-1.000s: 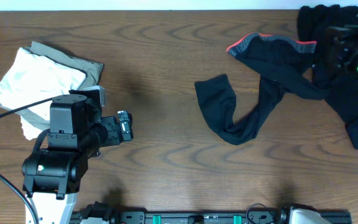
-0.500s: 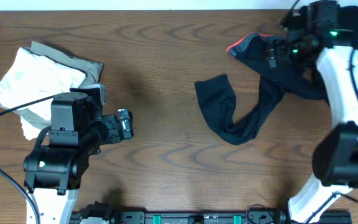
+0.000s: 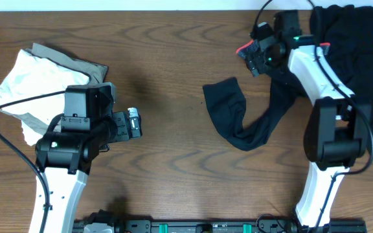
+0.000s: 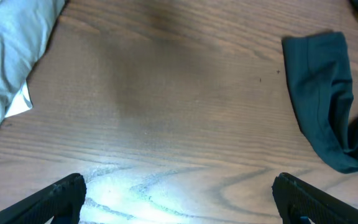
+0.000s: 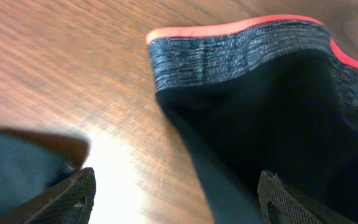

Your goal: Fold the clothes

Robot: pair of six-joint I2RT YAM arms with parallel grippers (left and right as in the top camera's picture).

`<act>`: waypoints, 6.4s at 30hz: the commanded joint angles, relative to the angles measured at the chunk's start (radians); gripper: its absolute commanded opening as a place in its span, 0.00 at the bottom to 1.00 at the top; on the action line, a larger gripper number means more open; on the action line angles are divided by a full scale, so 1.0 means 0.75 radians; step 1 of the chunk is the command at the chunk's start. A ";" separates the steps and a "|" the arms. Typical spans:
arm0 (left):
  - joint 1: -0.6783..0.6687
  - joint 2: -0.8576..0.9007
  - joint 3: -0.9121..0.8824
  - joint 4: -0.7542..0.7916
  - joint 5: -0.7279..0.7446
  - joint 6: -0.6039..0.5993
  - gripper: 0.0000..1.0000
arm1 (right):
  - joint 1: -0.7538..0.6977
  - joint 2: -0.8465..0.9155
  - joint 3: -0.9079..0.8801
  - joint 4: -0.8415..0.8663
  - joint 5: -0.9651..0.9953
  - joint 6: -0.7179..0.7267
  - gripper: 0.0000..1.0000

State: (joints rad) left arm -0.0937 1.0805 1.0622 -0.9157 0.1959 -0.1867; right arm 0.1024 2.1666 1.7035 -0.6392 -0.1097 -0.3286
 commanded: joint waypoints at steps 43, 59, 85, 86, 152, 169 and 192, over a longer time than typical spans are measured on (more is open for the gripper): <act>-0.006 0.017 0.026 0.014 0.069 -0.030 0.98 | 0.632 -0.475 0.001 -0.424 -0.157 0.113 0.02; -0.007 0.056 -0.009 -0.165 0.333 -0.319 0.98 | 0.451 -0.482 0.003 -0.453 0.310 0.424 0.22; -0.093 0.272 -0.709 0.586 0.504 -1.577 0.99 | 0.307 -0.482 0.003 -0.571 0.241 0.487 0.22; -0.093 0.281 -0.724 0.615 0.481 -1.599 0.99 | 0.307 -0.482 0.003 -0.574 0.241 0.487 0.22; 0.396 -0.176 -0.727 0.494 0.140 -0.753 0.06 | -0.329 0.080 0.003 0.097 -0.045 0.651 0.61; 0.396 -0.177 -0.727 0.515 0.141 -0.754 0.06 | -0.327 0.198 0.003 0.178 -0.185 0.651 0.01; 0.232 -0.175 -0.064 1.058 0.315 -0.829 0.06 | -0.466 -1.055 0.111 -0.407 -0.512 0.656 0.01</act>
State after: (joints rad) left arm 0.0830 0.9482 0.9997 -0.1112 0.4637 -0.8078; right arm -0.2672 1.3796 1.8118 -0.8661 -0.3199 0.1719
